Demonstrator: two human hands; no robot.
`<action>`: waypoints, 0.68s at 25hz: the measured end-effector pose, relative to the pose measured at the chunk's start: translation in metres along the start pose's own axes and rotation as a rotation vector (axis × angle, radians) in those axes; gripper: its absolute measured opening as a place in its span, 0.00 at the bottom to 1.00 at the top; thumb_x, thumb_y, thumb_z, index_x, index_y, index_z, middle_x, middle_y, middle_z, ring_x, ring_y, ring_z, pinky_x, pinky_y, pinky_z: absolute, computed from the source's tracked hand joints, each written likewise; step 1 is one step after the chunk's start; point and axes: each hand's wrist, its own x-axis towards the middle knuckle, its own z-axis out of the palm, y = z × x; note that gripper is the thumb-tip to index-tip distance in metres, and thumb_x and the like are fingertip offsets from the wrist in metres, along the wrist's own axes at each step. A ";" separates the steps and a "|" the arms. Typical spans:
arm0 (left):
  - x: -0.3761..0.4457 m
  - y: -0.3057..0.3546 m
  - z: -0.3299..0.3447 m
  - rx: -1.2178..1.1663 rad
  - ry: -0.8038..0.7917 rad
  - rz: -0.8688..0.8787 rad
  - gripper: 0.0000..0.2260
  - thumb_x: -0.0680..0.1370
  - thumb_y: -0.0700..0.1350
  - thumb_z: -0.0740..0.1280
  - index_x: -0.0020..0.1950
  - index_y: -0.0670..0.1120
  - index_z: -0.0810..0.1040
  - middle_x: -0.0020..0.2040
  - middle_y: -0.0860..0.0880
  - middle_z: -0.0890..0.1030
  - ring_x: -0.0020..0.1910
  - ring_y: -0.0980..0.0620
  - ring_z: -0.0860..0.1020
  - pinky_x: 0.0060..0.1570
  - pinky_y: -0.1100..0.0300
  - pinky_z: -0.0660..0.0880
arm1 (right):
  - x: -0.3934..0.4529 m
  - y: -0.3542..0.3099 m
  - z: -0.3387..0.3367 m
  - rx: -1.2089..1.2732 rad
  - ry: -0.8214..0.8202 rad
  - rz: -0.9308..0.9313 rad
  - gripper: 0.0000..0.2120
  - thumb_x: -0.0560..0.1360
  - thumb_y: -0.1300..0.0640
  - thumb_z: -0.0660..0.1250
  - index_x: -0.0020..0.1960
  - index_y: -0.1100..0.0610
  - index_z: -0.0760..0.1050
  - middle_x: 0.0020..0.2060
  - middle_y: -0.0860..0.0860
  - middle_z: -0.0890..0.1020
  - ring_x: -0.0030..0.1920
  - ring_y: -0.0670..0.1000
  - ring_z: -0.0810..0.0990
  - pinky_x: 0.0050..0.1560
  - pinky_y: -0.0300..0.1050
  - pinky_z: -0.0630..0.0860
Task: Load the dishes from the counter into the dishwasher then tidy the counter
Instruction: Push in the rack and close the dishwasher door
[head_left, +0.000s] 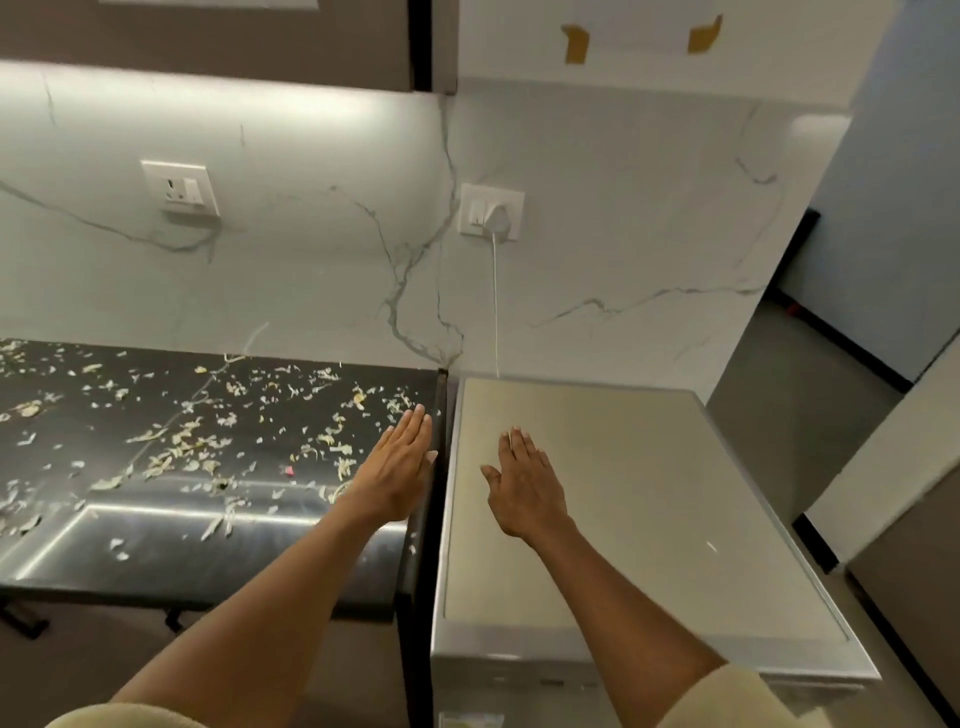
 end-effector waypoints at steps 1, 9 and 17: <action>0.010 -0.007 -0.011 0.003 0.020 0.006 0.25 0.86 0.48 0.47 0.81 0.42 0.44 0.81 0.46 0.42 0.79 0.51 0.40 0.77 0.56 0.41 | 0.015 -0.009 -0.010 -0.008 0.022 -0.007 0.30 0.86 0.45 0.43 0.82 0.59 0.43 0.81 0.55 0.44 0.81 0.53 0.42 0.80 0.49 0.42; 0.114 -0.043 -0.076 0.019 0.208 0.038 0.26 0.86 0.47 0.48 0.81 0.43 0.43 0.81 0.47 0.40 0.79 0.53 0.38 0.76 0.58 0.38 | 0.135 -0.042 -0.067 -0.047 0.175 -0.054 0.31 0.86 0.44 0.45 0.82 0.59 0.44 0.81 0.56 0.45 0.81 0.53 0.43 0.80 0.50 0.43; 0.228 -0.073 -0.129 0.073 0.330 0.061 0.26 0.86 0.47 0.48 0.80 0.45 0.40 0.80 0.48 0.38 0.79 0.51 0.36 0.76 0.58 0.37 | 0.256 -0.049 -0.113 -0.010 0.312 -0.088 0.32 0.85 0.44 0.47 0.82 0.58 0.42 0.81 0.55 0.43 0.81 0.53 0.42 0.78 0.48 0.40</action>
